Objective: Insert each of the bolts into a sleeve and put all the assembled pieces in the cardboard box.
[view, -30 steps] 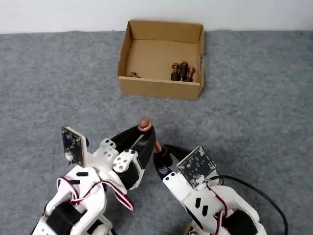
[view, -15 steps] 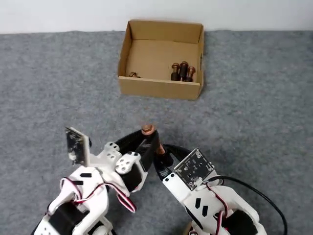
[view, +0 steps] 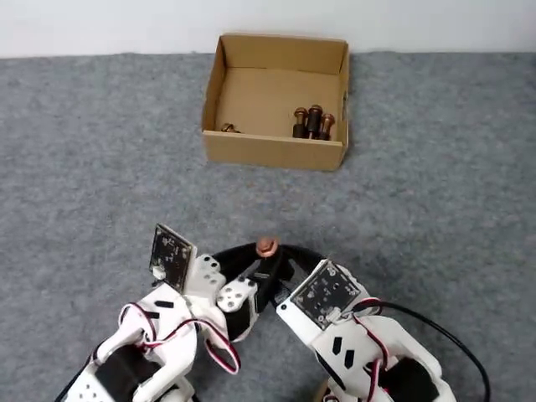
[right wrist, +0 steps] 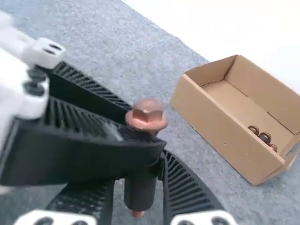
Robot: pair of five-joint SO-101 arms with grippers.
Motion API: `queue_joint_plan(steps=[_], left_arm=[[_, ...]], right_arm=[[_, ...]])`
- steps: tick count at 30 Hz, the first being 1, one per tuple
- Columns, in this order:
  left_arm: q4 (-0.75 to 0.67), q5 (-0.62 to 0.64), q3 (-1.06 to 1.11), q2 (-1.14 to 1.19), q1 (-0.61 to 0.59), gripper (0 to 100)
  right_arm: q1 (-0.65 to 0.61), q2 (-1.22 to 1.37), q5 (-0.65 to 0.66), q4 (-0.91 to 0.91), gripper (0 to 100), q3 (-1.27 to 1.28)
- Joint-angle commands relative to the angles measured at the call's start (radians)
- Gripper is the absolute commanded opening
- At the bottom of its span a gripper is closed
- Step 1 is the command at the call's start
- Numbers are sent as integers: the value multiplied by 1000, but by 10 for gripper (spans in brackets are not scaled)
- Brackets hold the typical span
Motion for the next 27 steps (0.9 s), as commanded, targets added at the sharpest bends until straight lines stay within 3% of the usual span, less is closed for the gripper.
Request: queue_joint_plan(steps=[1,11,15,17,22,27], left_arm=[[115,-25,-16,5,15,242],[213,-28,-186,5,11,265],[293,-31,-274,5,2,258],[299,-32,-302,-2,-61,215],[296,-133,-300,-2,-267,0],[295,-169,-182,-3,-433,4]], right_arm=[[-2,-8,12,-36,8,-60],[2,-8,8,-35,8,-57],[82,-7,5,-35,8,-60],[148,-5,-37,-35,8,-69],[246,147,-137,-35,8,-181],[305,493,-319,-33,8,-410]])
